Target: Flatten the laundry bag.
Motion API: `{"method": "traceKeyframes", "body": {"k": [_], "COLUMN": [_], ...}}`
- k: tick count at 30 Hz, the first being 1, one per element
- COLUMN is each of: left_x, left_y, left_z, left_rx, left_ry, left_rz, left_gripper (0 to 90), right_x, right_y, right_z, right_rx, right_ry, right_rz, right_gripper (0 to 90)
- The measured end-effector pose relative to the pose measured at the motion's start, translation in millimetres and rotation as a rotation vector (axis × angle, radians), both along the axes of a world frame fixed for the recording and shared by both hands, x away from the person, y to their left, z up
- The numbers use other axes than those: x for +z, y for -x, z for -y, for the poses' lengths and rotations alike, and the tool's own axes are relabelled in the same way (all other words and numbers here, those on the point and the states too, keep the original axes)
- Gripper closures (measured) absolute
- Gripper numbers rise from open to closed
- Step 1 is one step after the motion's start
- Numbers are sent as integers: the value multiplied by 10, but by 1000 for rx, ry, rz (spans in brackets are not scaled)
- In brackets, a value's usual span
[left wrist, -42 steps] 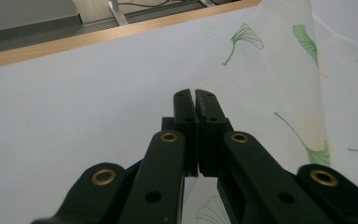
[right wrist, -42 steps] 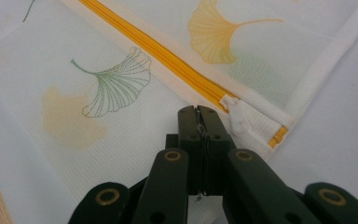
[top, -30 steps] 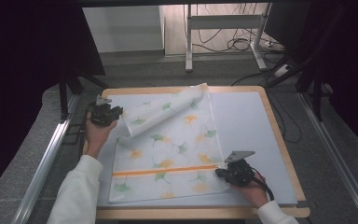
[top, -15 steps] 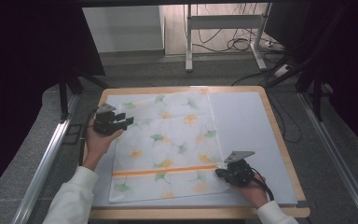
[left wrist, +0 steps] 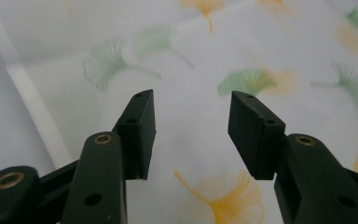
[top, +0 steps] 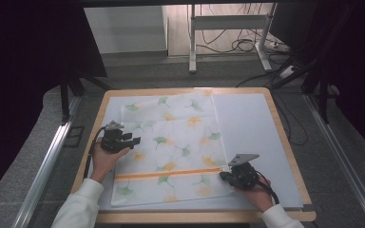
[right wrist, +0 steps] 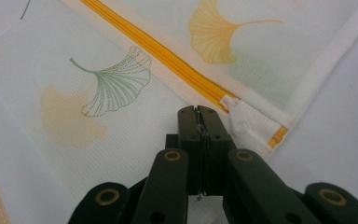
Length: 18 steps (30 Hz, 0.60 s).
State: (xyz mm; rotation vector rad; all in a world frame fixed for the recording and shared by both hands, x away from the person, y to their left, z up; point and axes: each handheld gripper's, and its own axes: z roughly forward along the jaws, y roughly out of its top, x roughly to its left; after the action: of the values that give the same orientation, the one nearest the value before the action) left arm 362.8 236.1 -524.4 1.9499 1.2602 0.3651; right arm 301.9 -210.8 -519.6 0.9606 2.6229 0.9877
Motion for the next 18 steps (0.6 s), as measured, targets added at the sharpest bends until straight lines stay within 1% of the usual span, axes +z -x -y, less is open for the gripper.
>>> {"method": "traceKeyframes", "body": {"k": [2, 4, 8, 10, 12, 13, 15, 16, 18], "left_x": [-26, -7, 60, 70, 73, 75, 84, 92, 105], "left_y": [53, 106, 227, 287, 356, 388, 455, 487, 548], "left_z": [37, 83, 191, 239, 281, 297, 327, 337, 355], "left_rx": [-9, -24, -53, -69, -80, -87, -95, -99, -105], "left_ry": [-31, -33, -36, -44, -53, -66, -76, -78, -73], "left_rz": [3, 13, 45, 49, 56, 58, 67, 70, 77], "left_gripper": [511, 511, 506, 499, 494, 491, 487, 486, 482], "right_x": [-1, 2, 2, 3, 8, 13, 29, 44, 83], "right_y": [1, 5, 1, 0, 5, 16, 49, 65, 89], "right_z": [-1, -1, -2, 2, 8, 8, 15, 27, 65], "right_rx": [5, 8, 8, 8, 14, 12, 20, 14, -33], "right_ry": [4, 7, 7, 4, -5, -6, 8, 3, -14], "right_rz": [8, 9, 7, 4, -6, -6, 17, 19, -3], "right_gripper": [878, 877, 874, 848, 775, 718, 621, 570, 471]}}
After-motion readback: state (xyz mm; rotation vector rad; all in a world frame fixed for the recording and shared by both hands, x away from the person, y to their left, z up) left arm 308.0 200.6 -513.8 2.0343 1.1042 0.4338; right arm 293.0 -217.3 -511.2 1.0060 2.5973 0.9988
